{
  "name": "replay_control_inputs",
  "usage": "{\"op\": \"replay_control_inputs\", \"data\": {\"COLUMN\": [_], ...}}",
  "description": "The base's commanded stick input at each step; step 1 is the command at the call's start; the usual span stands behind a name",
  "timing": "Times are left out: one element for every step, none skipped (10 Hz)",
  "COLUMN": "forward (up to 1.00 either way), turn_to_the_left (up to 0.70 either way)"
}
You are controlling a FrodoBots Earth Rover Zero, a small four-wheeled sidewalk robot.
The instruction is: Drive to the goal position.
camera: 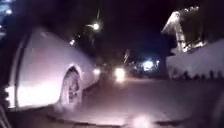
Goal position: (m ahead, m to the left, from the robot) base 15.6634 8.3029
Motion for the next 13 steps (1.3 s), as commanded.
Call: {"op": "replay_control_inputs", "data": {"forward": [1.00,1.00,1.00,1.00,1.00,1.00,1.00,0.00,0.00,0.00,0.00,0.00,0.00], "turn_to_the_left": [0.00,0.00,0.00,0.00,0.00,0.00,0.00,0.00,0.00,0.00,0.00,0.00,0.00]}}
